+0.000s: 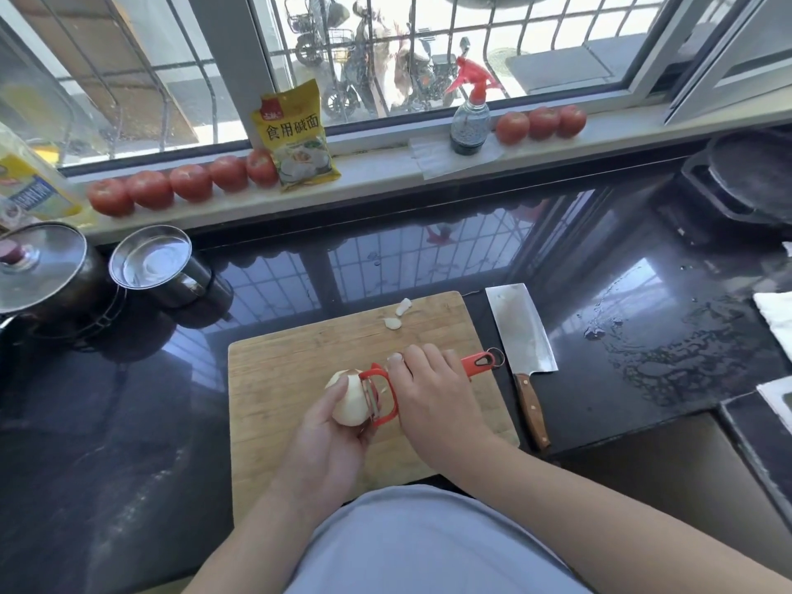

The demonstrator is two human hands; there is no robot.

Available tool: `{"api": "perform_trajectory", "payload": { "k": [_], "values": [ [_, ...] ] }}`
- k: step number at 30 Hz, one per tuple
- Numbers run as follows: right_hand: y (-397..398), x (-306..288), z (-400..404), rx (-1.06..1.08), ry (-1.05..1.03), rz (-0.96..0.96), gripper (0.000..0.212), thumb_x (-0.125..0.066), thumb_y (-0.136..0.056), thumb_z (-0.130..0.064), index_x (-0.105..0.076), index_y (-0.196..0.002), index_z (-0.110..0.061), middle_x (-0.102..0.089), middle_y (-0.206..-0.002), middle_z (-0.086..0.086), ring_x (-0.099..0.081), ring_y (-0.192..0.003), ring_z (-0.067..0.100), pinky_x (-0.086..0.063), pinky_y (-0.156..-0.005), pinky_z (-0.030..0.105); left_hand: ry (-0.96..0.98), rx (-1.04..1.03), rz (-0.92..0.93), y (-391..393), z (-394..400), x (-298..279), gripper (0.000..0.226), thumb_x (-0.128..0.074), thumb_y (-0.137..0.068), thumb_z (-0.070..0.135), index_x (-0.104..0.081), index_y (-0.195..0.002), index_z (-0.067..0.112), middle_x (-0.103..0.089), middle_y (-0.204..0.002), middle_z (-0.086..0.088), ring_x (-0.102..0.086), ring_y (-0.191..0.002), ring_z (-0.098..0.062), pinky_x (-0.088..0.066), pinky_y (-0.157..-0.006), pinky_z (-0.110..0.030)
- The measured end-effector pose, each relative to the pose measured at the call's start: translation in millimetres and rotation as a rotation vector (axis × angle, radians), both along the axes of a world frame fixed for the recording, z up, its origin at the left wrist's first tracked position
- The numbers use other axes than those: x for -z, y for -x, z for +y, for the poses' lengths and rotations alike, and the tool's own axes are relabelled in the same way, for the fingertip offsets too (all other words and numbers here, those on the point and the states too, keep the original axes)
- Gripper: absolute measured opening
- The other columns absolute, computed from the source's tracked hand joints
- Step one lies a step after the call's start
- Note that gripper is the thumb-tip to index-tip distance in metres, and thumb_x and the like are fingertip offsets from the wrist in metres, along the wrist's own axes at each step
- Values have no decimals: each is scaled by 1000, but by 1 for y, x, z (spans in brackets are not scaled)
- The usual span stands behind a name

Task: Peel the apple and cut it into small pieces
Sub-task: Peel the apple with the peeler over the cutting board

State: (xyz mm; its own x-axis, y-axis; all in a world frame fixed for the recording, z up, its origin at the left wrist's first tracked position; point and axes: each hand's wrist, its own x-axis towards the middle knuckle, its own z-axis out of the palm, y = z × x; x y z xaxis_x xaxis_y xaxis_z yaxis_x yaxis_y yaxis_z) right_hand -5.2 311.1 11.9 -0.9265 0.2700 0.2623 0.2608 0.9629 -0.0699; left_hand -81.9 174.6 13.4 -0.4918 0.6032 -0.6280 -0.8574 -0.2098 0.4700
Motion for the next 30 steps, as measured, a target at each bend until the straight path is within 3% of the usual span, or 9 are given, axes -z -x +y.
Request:
{"api": "perform_trajectory", "payload": {
  "k": [4, 8, 11, 15, 19, 22, 24, 27, 30],
  "values": [
    [0, -1, 0, -10, -12, 10, 13, -46, -86, -8, -56, -85, -16, -50, -78, 3, -45, -73, 26, -39, -67, 40, 64, -14, 118, -4, 2, 1, 38, -59, -100, 32, -61, -129, 7, -63, -117, -14, -56, -108, -24, -37, -108, -44],
    [3, 6, 10, -7, -35, 34, 17, -45, -92, -9, -55, -82, -17, -49, -76, 3, -45, -71, 25, -37, -63, 39, 86, -82, 139, -6, 6, 4, 40, -60, -99, 21, -56, -131, -3, -67, -114, -16, -61, -104, -25, -42, -102, -44],
    [-5, 31, 41, 90, -97, -228, 8, -52, -82, -10, -56, -82, -17, -52, -79, 5, -48, -74, 27, -41, -65, 41, 110, -115, 109, -8, 9, 3, 18, -56, -98, 11, -62, -112, 1, -69, -99, -12, -63, -91, -22, -44, -96, -43],
    [-21, 53, 72, 240, -89, -515, 16, -62, -72, -5, -57, -83, -16, -54, -82, 8, -50, -76, 28, -40, -66, 41, 99, -127, 3, -5, 7, 1, 24, -62, -88, 14, -62, -110, 5, -70, -95, -9, -62, -91, -22, -46, -96, -41],
    [-13, 48, 69, 225, -13, -387, 17, -57, -75, -2, -56, -84, -16, -54, -82, 6, -53, -75, 29, -40, -66, 41, 126, -176, -113, 1, 3, 10, 20, -57, -96, 16, -60, -112, 6, -70, -93, -11, -59, -95, -30, -51, -84, -37],
    [-17, 57, 75, 168, 51, -540, 27, -60, -80, -6, -56, -104, -17, -58, -100, 4, -58, -95, 29, -42, -78, 40, 197, -214, -163, 3, -2, 18, 21, -55, -97, 19, -59, -111, 4, -69, -89, -14, -60, -96, -36, -53, -72, -34],
    [-21, 59, 78, 177, 69, -546, 27, -70, -74, -8, -59, -97, -17, -60, -92, 4, -61, -86, 28, -44, -72, 40, 246, -217, -189, 5, -5, 20, 22, -53, -95, 21, -59, -108, 5, -69, -85, -15, -63, -88, -38, -54, -63, -33],
    [-5, 54, 83, 136, 121, -482, 22, -76, -71, -13, -62, -88, -19, -60, -81, 0, -59, -74, 25, -43, -63, 37, 310, -246, -228, 15, -14, 19, 23, -54, -94, 23, -60, -108, 6, -67, -92, -17, -63, -80, -35, -52, -63, -34],
    [33, 49, 87, 54, 252, -497, 45, -76, -74, -25, -59, -116, -22, -58, -112, 2, -57, -98, 25, -49, -77, 37, 337, -305, -254, 25, -23, 18, 29, -56, -94, 25, -60, -116, 7, -66, -106, -19, -64, -82, -34, -53, -67, -34]
  ]
}}
